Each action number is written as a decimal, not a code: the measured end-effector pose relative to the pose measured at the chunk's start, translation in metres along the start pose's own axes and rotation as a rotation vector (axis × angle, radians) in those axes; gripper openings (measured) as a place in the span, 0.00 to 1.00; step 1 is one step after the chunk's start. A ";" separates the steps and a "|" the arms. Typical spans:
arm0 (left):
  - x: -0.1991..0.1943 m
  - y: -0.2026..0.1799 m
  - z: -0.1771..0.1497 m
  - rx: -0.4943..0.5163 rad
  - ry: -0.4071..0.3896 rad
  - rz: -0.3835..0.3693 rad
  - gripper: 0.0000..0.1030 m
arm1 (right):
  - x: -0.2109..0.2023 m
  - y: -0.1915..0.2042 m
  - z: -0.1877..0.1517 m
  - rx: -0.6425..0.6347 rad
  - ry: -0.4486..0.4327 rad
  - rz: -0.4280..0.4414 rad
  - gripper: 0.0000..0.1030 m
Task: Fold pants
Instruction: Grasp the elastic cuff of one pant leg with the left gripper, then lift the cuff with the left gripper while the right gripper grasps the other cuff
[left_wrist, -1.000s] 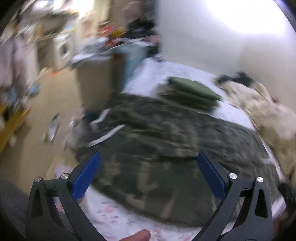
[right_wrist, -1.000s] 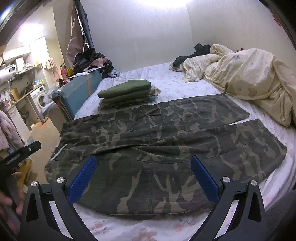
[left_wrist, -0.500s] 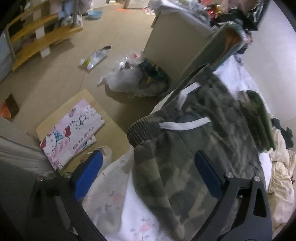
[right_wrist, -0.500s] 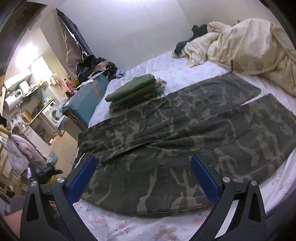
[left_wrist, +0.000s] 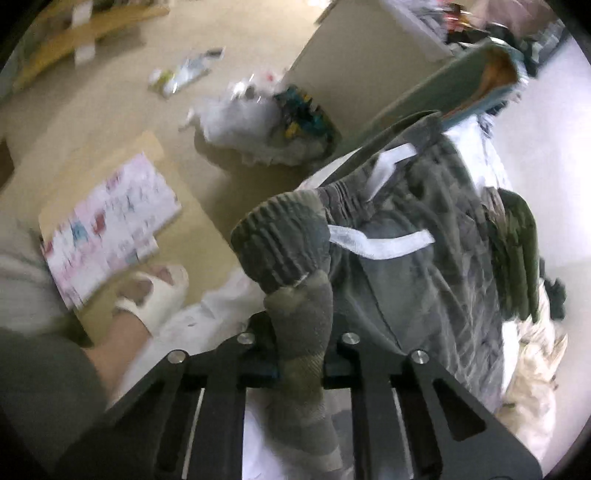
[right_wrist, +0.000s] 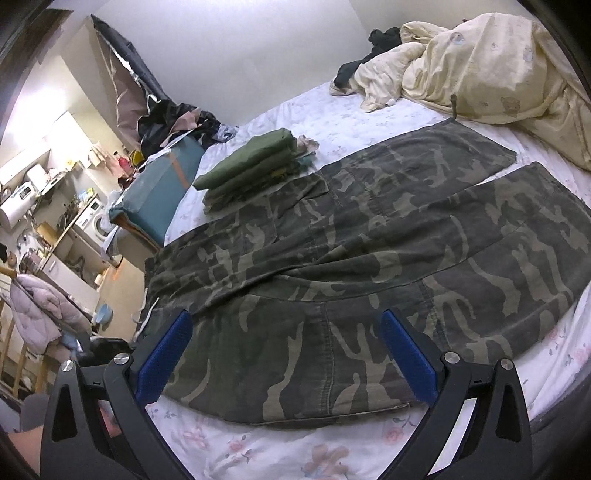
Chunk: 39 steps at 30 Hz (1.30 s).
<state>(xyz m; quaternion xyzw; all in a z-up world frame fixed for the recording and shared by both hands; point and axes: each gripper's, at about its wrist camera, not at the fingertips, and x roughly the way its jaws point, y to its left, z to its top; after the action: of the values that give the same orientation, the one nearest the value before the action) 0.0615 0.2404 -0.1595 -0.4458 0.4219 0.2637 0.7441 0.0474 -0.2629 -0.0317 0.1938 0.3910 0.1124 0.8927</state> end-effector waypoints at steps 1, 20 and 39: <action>-0.006 -0.004 0.001 0.025 -0.012 0.004 0.08 | 0.002 0.001 -0.001 -0.008 0.006 0.003 1.00; -0.077 -0.075 -0.009 0.381 -0.174 0.110 0.06 | 0.089 -0.037 -0.087 0.300 0.363 0.005 1.00; -0.068 -0.077 -0.007 0.388 -0.174 0.148 0.06 | 0.001 -0.251 -0.051 0.942 -0.022 -0.315 1.00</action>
<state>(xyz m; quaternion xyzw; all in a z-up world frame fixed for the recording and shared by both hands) 0.0837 0.1975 -0.0684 -0.2377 0.4304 0.2688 0.8282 0.0224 -0.4749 -0.1730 0.5159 0.4142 -0.2151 0.7183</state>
